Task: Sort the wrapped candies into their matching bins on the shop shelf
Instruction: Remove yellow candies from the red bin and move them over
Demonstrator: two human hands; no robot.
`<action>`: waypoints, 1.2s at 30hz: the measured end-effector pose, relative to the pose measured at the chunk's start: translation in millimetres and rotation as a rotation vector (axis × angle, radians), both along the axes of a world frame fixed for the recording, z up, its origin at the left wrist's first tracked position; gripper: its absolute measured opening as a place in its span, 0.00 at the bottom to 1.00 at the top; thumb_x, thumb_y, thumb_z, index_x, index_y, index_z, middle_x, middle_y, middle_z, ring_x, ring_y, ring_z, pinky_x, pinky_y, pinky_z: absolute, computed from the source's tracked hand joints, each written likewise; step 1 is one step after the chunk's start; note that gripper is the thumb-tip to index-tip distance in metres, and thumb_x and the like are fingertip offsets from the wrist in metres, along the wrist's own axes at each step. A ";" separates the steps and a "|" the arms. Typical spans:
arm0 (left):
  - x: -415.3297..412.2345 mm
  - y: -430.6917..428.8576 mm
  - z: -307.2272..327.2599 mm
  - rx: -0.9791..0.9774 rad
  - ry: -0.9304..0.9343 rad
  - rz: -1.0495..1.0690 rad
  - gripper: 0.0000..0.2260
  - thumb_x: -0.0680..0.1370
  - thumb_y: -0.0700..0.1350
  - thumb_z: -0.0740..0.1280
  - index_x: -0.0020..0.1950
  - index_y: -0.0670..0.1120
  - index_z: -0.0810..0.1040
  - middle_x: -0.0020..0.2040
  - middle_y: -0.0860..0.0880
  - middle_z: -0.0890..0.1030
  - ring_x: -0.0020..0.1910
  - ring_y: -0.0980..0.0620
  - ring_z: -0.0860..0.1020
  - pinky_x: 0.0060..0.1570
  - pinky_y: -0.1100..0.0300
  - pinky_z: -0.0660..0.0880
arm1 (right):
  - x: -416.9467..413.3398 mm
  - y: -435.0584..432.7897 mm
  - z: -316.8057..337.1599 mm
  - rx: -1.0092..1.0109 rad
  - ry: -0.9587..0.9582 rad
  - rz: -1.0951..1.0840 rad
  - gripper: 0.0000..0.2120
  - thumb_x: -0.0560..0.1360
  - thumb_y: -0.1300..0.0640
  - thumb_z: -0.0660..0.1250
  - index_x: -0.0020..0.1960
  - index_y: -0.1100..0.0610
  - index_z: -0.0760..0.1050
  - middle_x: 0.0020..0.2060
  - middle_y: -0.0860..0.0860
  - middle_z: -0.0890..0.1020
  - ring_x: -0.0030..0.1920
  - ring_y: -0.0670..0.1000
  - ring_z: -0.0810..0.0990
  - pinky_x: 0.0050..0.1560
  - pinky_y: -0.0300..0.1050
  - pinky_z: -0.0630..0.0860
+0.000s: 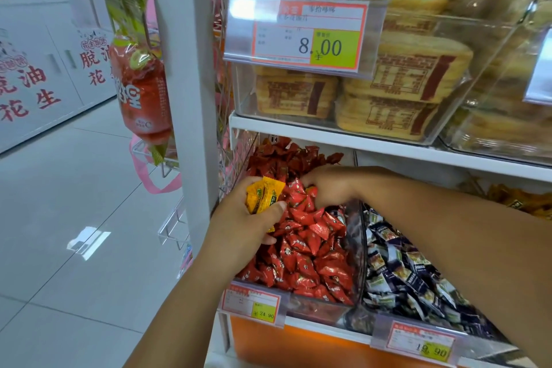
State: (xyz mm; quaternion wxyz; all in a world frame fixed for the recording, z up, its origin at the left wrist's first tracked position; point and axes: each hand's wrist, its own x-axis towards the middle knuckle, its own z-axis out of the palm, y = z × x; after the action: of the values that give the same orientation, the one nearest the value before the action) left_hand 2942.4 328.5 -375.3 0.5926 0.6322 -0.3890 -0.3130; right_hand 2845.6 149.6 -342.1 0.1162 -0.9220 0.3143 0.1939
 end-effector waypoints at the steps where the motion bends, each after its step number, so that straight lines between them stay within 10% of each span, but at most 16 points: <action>1: 0.0 -0.1 0.3 -0.001 0.005 0.000 0.10 0.75 0.45 0.71 0.53 0.56 0.76 0.45 0.46 0.82 0.44 0.50 0.82 0.33 0.60 0.79 | -2.5 0.0 2.9 0.021 -0.061 0.000 0.20 0.75 0.57 0.68 0.66 0.52 0.72 0.47 0.47 0.76 0.39 0.44 0.71 0.34 0.37 0.66; 8: -1.1 4.6 1.1 0.009 0.004 0.011 0.11 0.75 0.45 0.71 0.56 0.55 0.76 0.45 0.50 0.82 0.43 0.56 0.82 0.34 0.61 0.80 | -28.5 -3.9 21.1 0.426 -0.476 -0.237 0.21 0.77 0.55 0.68 0.68 0.54 0.70 0.62 0.50 0.75 0.50 0.44 0.81 0.44 0.35 0.79; 15: -4.6 3.8 2.6 -0.027 0.045 0.031 0.12 0.74 0.43 0.72 0.53 0.56 0.76 0.43 0.51 0.81 0.40 0.58 0.81 0.33 0.63 0.79 | -35.4 11.3 25.8 0.883 -0.588 -0.360 0.07 0.78 0.63 0.62 0.54 0.56 0.76 0.45 0.54 0.83 0.46 0.53 0.84 0.53 0.38 0.79; 20: -8.3 -0.1 3.5 -0.020 0.020 0.000 0.15 0.72 0.43 0.74 0.53 0.59 0.76 0.45 0.54 0.82 0.40 0.59 0.81 0.36 0.62 0.80 | -25.7 32.8 32.5 0.911 -0.439 -0.302 0.09 0.79 0.58 0.61 0.57 0.58 0.75 0.40 0.50 0.86 0.43 0.47 0.84 0.51 0.36 0.79; 26: -9.5 -1.9 -2.8 0.053 -0.218 0.124 0.12 0.68 0.49 0.77 0.46 0.56 0.77 0.37 0.55 0.81 0.35 0.61 0.78 0.37 0.62 0.78 | -19.0 43.2 21.0 0.934 -0.549 -0.426 0.40 0.75 0.49 0.66 0.78 0.59 0.47 0.60 0.68 0.77 0.48 0.58 0.84 0.51 0.42 0.81; 36: -13.9 -3.4 9.8 -0.106 0.315 0.080 0.04 0.75 0.42 0.71 0.49 0.45 0.80 0.45 0.45 0.83 0.44 0.51 0.83 0.37 0.57 0.80 | -35.8 42.1 28.1 0.540 -0.502 -0.224 0.14 0.75 0.50 0.68 0.55 0.53 0.68 0.36 0.53 0.83 0.27 0.45 0.74 0.31 0.34 0.71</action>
State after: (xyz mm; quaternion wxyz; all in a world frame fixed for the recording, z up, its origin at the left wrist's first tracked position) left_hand 2928.4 325.0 -365.5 0.6906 0.5582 -0.2817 -0.3636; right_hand 2809.7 191.7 -314.0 0.4488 -0.8368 0.3127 0.0241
